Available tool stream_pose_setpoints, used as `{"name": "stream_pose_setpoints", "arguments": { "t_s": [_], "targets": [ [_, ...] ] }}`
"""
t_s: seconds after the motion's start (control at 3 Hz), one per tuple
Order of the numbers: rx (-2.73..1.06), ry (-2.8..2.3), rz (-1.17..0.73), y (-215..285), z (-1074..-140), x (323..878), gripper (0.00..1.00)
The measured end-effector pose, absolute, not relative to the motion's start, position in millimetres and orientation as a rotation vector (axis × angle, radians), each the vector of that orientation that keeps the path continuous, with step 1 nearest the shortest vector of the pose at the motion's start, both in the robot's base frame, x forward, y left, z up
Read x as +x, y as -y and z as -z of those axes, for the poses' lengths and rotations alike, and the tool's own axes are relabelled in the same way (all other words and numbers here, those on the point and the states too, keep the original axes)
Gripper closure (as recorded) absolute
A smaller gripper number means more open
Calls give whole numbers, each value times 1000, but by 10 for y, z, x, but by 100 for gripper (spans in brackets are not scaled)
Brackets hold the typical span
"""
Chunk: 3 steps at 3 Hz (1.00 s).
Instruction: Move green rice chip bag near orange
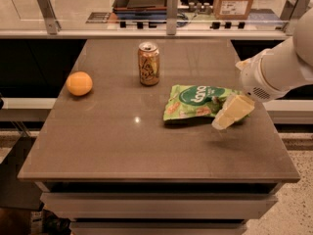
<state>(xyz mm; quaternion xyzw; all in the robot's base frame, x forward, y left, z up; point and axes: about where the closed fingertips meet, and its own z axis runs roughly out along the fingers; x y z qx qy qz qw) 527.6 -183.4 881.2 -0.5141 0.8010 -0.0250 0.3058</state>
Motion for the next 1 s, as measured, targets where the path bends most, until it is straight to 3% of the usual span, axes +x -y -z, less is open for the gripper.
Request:
{"name": "stream_pose_setpoints", "arguments": {
  "t_s": [0.67, 1.0],
  "targets": [
    [-1289, -2200, -2, 1973, -8541, 5559, 0],
    [-1277, -2226, -28, 1961, -8402, 5595, 16]
  ]
}}
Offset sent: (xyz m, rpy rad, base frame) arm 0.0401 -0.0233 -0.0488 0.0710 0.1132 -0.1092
